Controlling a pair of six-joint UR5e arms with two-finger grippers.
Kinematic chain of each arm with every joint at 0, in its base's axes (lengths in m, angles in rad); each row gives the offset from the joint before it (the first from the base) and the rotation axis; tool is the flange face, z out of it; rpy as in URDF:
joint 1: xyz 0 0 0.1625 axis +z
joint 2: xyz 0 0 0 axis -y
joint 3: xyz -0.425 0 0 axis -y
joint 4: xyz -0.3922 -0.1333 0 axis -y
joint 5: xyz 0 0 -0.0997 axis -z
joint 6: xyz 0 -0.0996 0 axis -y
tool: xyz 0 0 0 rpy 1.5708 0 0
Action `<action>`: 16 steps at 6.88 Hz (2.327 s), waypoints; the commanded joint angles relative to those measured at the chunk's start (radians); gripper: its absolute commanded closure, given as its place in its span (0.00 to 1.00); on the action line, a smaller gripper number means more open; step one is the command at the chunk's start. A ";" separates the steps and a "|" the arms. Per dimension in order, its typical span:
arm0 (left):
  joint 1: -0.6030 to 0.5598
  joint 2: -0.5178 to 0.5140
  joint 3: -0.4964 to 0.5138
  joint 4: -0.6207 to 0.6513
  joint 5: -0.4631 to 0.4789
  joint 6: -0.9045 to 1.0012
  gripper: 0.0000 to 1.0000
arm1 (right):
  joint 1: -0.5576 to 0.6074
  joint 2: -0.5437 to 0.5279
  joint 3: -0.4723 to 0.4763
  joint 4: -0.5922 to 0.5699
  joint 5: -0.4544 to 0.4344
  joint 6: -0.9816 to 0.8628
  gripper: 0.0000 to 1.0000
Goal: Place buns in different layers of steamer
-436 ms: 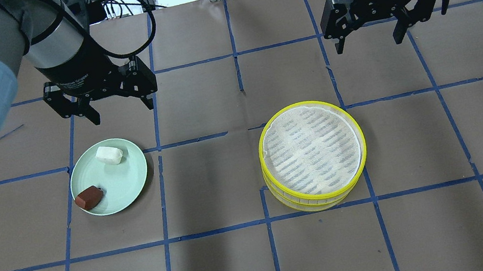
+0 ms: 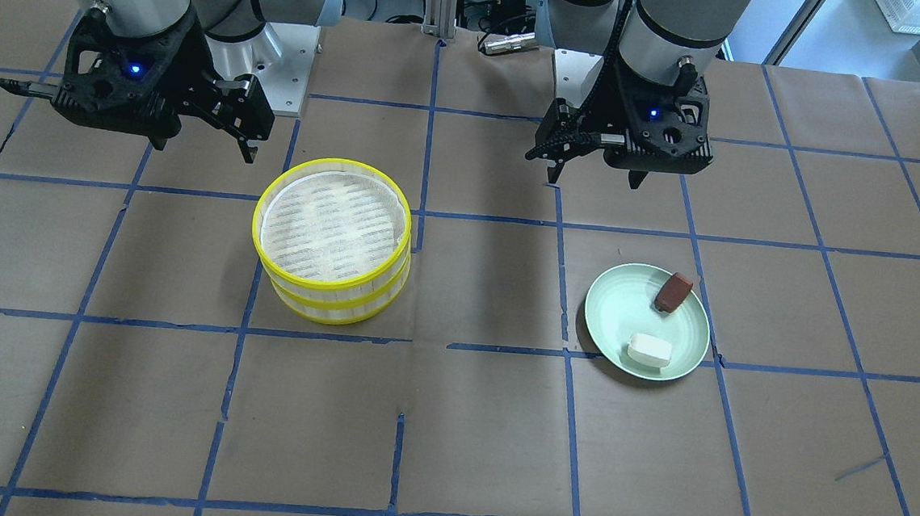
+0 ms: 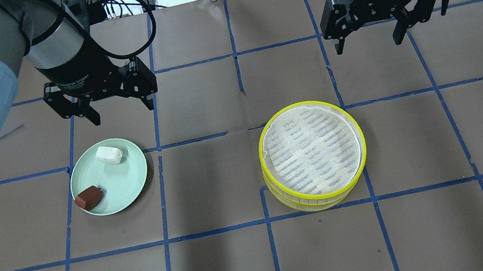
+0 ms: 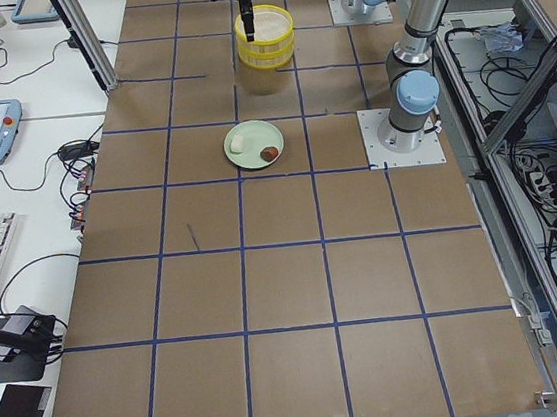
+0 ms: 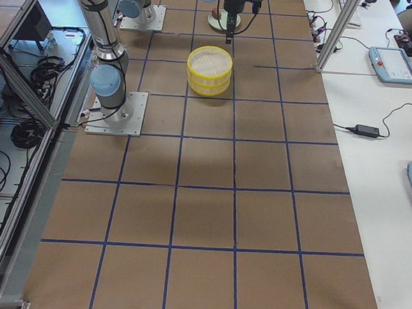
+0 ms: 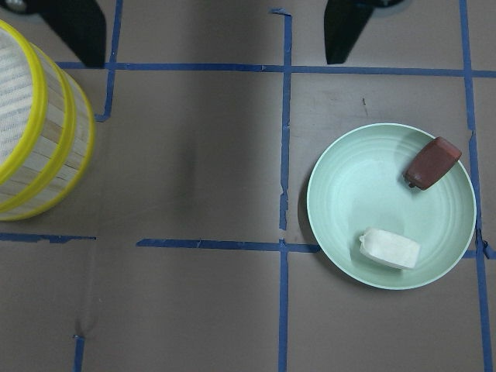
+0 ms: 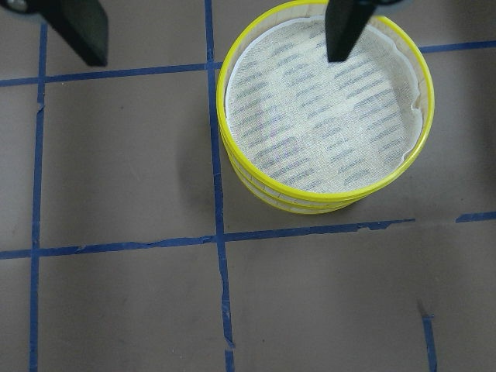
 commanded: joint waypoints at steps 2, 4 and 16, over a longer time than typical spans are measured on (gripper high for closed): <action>0.000 -0.001 -0.013 0.000 0.007 0.004 0.00 | 0.015 0.001 0.069 -0.003 0.008 0.007 0.00; 0.027 -0.015 -0.017 0.000 0.008 0.015 0.00 | 0.038 0.002 0.297 -0.106 -0.001 0.005 0.00; 0.241 -0.246 -0.171 0.373 0.087 0.271 0.01 | 0.025 0.074 0.467 -0.426 -0.063 -0.078 0.80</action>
